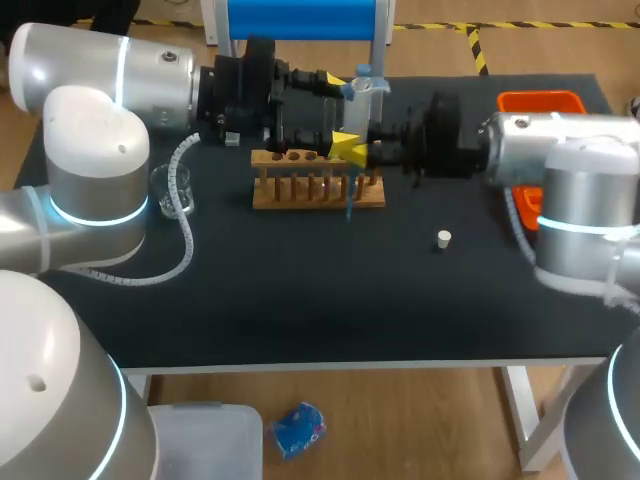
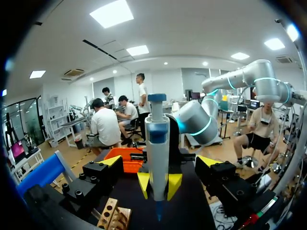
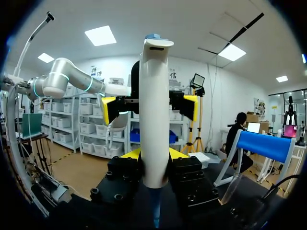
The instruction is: Invert the test tube, pick up the pipette, mount the tip to pipette, aspirate from beaker and dispense into the tube, eject the tip, return the pipette, and cap with the stopper.
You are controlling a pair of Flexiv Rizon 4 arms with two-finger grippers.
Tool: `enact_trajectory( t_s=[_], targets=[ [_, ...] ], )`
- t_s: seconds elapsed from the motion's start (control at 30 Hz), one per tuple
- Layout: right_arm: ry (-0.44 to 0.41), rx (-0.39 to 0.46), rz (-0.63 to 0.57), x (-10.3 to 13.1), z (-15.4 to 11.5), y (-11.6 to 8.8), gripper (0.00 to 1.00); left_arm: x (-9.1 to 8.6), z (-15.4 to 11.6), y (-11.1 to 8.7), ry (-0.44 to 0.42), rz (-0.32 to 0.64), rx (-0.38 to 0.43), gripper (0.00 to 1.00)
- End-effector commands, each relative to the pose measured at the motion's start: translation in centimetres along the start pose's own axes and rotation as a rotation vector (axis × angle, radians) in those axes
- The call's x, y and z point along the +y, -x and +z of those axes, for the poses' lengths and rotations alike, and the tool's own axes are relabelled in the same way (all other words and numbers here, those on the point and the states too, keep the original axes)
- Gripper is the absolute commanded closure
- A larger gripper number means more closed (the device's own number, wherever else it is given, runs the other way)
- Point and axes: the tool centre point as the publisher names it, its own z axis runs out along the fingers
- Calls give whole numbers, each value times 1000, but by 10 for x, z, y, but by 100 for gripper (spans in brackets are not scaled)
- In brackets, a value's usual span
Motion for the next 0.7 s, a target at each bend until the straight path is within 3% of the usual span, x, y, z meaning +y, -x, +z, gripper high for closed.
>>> enact_trajectory(
  t_s=[0.03,0.43,0.7],
  targets=[
    [-12,80,6,16,-57,2,100,1,0,0,-4,2,-2,0],
    [-66,50,-54,35,-172,7,100,1,0,0,-4,2,-2,0],
    [-3,19,-54,31,-238,21,100,1,0,0,-4,2,-2,0]
  ],
)
